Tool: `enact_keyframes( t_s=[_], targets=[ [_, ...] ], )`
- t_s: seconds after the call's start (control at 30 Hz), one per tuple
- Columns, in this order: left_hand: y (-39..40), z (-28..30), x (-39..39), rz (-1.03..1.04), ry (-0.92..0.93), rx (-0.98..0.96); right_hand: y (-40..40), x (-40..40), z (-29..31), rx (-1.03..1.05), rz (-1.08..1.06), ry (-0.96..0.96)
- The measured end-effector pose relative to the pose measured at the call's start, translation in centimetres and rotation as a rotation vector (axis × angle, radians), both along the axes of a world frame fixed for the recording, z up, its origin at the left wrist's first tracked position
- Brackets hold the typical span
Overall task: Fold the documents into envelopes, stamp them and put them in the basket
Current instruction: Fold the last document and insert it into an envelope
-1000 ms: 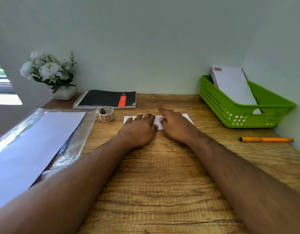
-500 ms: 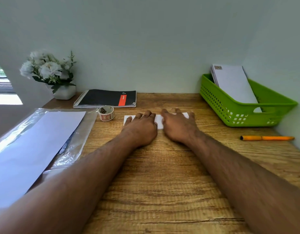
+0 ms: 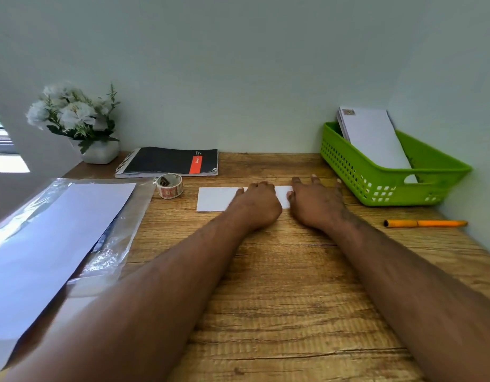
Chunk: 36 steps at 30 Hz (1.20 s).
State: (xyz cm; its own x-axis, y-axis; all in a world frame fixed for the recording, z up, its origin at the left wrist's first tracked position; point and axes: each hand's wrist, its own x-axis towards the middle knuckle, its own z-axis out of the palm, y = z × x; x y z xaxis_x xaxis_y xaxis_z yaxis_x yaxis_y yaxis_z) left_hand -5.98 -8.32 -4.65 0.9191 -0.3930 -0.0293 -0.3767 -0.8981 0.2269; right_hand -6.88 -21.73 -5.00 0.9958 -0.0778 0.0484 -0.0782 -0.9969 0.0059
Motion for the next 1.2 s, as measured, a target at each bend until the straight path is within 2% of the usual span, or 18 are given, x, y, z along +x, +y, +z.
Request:
enact_keyframes(
  t_s=[0.17, 0.3, 0.43, 0.53, 0.63, 0.7, 0.83, 0.9, 0.97, 1.03, 1.1, 1.13, 1.2],
  targets=[
    [2.8, 0.3, -0.4, 0.062, 0.044, 0.006, -0.2, -0.2, 0.1, 0.015, -0.005, 0.003],
    [6.7, 0.0, -0.5, 0.154, 0.047, 0.083, -0.5, -0.3, -0.1, 0.027, 0.014, -0.001],
    [7.8, -0.2, -0.9, 0.173, 0.071, 0.094, -1.3, -0.1, -0.3, 0.163, 0.066, -0.006],
    [8.0, 0.2, -1.3, 0.144, -0.004, 0.11, -2.6, -0.5, 0.5, 0.337, 0.155, 0.081],
    [8.2, 0.7, -1.8, 0.082, -0.129, 0.197, -3.7, -0.7, 1.0, 0.347, 0.312, 0.118],
    [8.2, 0.8, -2.0, 0.026, -0.145, 0.192, -3.9, -0.6, 1.0, 0.369, 0.371, 0.091],
    [8.0, 1.2, -1.9, -0.061, -0.089, 0.032, -3.6, 0.1, 1.1, 0.43, 0.451, -0.039],
    [8.0, 1.4, -2.0, -0.109, -0.163, 0.004, -3.4, 0.0, 1.2, 0.463, 0.499, -0.16],
    [7.8, 1.7, -2.2, -0.134, -0.378, 0.014, -3.3, -0.3, 1.4, 0.58, 0.534, -0.304],
    [7.6, 2.3, -2.7, -0.136, -0.627, -0.034, -3.1, -0.6, 1.9, 0.787, 0.532, -0.434],
    [7.6, 3.0, -3.2, -0.155, -0.758, -0.124, -2.9, -1.0, 2.7, 1.013, 0.473, -0.499],
    [7.8, 3.3, -3.3, -0.163, -0.725, -0.17, -2.9, -1.2, 3.1, 1.104, 0.438, -0.486],
    [8.5, 3.3, -3.0, -0.133, -0.517, -0.216, -3.3, -1.3, 3.4, 1.213, 0.367, -0.323]
  ],
)
